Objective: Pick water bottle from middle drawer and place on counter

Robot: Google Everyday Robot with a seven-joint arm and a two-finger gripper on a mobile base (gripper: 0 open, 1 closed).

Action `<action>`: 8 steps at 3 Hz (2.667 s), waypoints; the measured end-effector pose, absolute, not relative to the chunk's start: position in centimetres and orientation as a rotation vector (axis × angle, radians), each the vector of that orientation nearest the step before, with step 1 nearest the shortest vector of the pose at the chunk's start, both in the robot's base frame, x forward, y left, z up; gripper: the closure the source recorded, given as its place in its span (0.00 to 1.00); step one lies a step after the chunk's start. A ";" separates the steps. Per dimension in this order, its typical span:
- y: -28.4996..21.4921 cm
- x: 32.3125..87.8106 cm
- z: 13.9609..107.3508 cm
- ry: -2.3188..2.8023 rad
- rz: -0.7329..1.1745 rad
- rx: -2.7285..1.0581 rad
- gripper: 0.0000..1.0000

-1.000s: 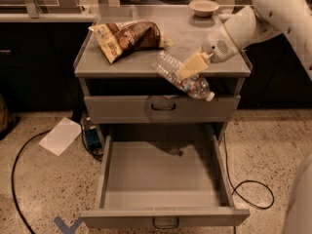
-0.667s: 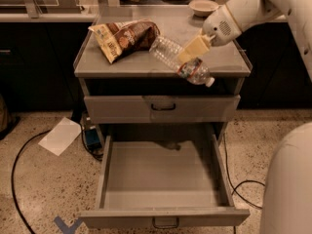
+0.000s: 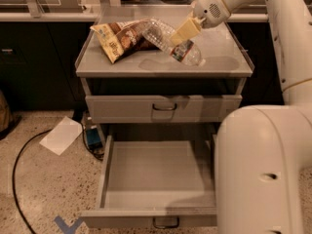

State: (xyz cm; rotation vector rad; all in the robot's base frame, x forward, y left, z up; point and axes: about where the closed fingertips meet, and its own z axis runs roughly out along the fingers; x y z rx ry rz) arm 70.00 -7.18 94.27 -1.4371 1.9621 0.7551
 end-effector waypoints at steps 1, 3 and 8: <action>-6.5 74.5 92.3 1.966 0.629 -1.421 1.00; -7.3 78.5 88.3 2.044 0.501 -1.367 1.00; -10.7 79.8 85.5 2.182 0.359 -1.327 0.58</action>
Offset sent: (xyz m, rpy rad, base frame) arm 0.2225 -0.0509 -0.0431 -0.2309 -0.0990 -0.2178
